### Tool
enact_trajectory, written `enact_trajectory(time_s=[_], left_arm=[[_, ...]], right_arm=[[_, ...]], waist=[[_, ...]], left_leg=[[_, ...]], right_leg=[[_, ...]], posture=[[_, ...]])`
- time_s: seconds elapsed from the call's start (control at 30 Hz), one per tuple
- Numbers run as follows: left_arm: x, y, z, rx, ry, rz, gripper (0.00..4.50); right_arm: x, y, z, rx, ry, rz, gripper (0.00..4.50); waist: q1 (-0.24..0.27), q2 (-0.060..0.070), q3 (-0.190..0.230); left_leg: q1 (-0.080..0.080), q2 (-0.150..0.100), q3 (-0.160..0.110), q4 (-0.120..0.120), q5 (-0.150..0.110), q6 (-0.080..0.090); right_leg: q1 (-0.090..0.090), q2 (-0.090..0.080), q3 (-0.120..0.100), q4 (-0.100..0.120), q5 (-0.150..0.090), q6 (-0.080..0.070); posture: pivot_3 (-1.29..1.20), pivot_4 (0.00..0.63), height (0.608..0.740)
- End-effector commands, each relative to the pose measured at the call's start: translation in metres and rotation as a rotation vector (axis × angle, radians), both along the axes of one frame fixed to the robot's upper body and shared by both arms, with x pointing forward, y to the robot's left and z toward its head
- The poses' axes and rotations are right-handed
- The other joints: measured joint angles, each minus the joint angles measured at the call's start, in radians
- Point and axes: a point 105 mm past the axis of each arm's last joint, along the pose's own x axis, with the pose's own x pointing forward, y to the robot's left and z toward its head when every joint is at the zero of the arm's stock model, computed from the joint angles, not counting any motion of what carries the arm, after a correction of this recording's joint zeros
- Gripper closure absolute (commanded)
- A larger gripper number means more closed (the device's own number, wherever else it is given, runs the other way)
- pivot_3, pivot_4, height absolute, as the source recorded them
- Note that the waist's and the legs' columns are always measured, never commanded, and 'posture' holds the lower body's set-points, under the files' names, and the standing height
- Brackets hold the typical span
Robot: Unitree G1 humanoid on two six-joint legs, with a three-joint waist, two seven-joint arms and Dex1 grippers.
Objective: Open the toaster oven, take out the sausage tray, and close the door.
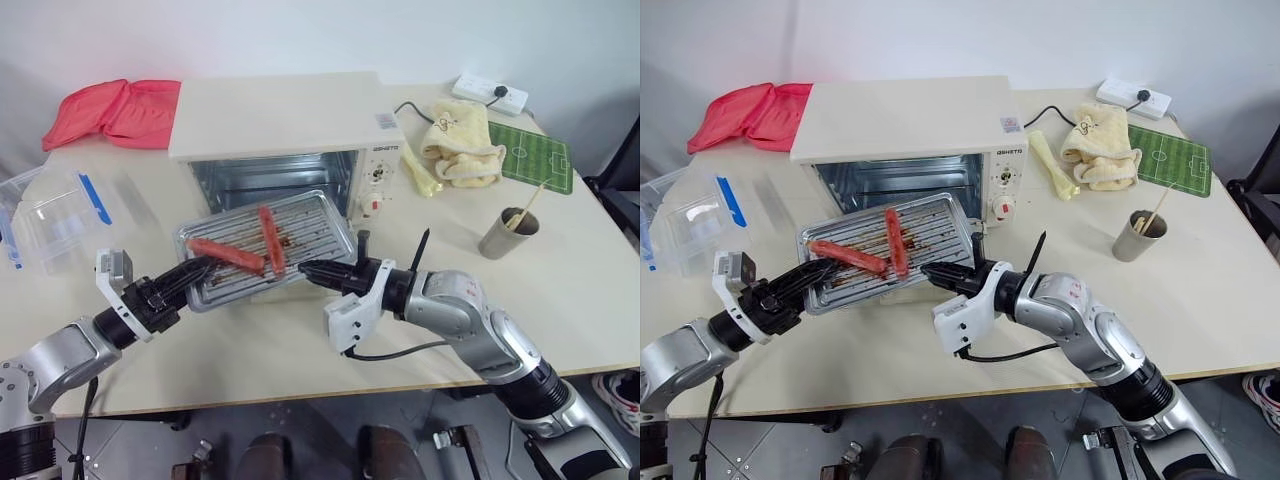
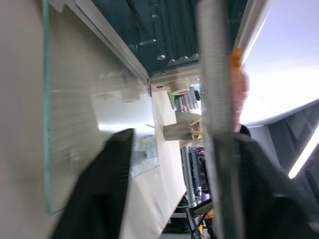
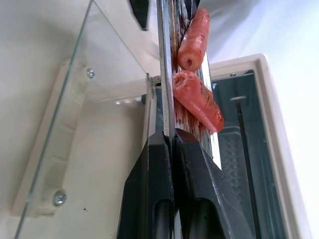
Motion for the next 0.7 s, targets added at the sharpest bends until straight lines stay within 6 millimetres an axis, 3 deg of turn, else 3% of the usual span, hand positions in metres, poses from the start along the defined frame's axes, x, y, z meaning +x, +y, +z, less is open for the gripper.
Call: enact_trajectory(time_s=[0.03,0.2,0.5,0.7], left_arm=[[-0.003,-0.002,0.001,-0.019,-0.008,-0.02,3.12],[-0.007,-0.006,-0.004,-0.013,0.013,-0.047,4.47],[-0.01,-0.012,-0.017,0.001,0.071,-0.067,4.47],[-0.013,-0.019,-0.029,0.023,0.13,-0.095,4.47]], right_arm=[[-0.004,-0.002,0.024,0.076,-0.044,0.029,4.5],[-0.006,-0.001,0.024,0.1,0.041,0.05,4.5],[-0.011,0.001,0.023,0.151,0.174,0.091,4.5],[-0.017,0.001,0.013,0.11,0.271,0.122,4.5]], waist=[[0.0,0.0,0.0],[0.0,0.0,0.0],[0.0,0.0,0.0],[0.0,0.0,0.0]], left_leg=[[0.0,0.0,0.0,0.0,0.0,0.0],[0.0,0.0,0.0,0.0,0.0,0.0],[0.0,0.0,0.0,0.0,0.0,0.0],[0.0,0.0,0.0,0.0,0.0,0.0]], right_leg=[[0.0,0.0,0.0,0.0,0.0,0.0],[0.0,0.0,0.0,0.0,0.0,0.0],[0.0,0.0,0.0,-0.001,0.0,0.0],[0.0,0.0,0.0,-0.002,0.0,0.0]], posture=[[0.0,0.15,0.74],[0.0,0.15,0.74],[0.0,0.15,0.74],[0.0,0.15,0.74]])
